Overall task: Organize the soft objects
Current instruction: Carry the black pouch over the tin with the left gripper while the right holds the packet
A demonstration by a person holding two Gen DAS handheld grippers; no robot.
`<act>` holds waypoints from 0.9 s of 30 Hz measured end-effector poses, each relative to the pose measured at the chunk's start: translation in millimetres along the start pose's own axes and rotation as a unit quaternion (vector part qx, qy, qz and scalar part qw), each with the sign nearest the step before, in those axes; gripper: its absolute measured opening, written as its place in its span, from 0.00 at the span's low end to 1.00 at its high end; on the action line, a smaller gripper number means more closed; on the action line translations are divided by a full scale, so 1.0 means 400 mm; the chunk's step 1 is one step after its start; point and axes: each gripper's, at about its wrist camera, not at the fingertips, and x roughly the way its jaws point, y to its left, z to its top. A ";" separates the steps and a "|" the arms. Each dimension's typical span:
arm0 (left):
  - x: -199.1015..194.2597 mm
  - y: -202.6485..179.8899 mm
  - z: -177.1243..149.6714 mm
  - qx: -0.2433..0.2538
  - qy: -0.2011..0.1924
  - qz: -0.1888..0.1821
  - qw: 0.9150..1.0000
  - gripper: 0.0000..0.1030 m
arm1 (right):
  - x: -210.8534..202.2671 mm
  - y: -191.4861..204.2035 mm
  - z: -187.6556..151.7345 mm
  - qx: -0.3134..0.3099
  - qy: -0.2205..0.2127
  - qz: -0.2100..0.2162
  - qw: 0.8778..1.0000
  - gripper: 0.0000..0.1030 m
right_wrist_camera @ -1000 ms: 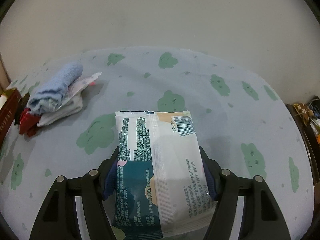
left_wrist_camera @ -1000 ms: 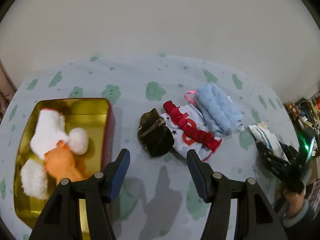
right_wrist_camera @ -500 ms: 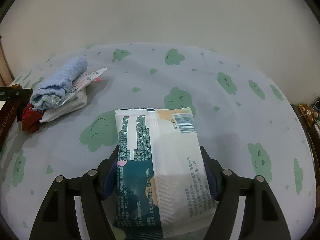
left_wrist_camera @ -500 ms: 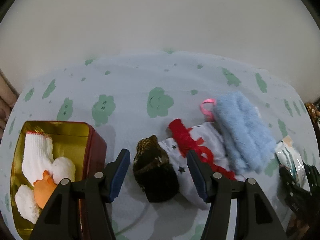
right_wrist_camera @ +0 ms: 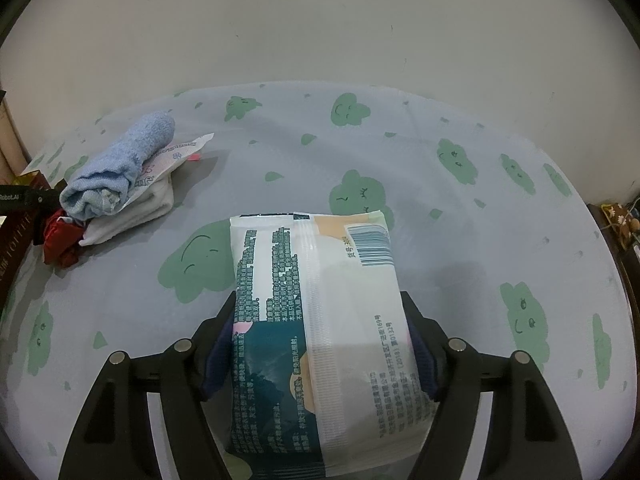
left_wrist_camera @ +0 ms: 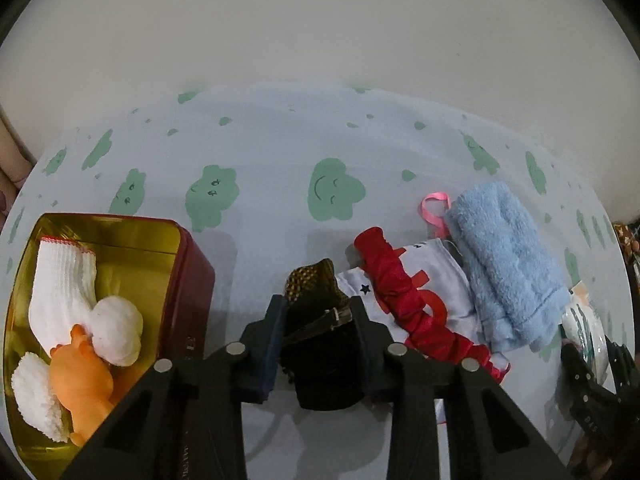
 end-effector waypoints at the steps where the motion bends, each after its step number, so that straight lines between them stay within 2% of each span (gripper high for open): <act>1: -0.003 0.000 0.001 -0.001 -0.001 -0.002 1.000 0.28 | 0.000 0.000 0.000 0.000 0.000 0.000 1.000 0.69; 7: -0.027 -0.002 0.000 -0.002 -0.006 -0.013 1.000 0.19 | 0.000 -0.001 -0.001 0.001 0.000 0.001 1.000 0.69; 23: -0.118 0.013 0.000 -0.018 -0.026 -0.036 0.999 0.18 | 0.000 -0.002 0.000 0.001 0.001 0.001 1.000 0.69; 27: -0.155 0.023 0.004 -0.019 -0.036 -0.030 0.999 0.18 | 0.000 -0.002 0.000 0.001 0.001 0.001 1.000 0.69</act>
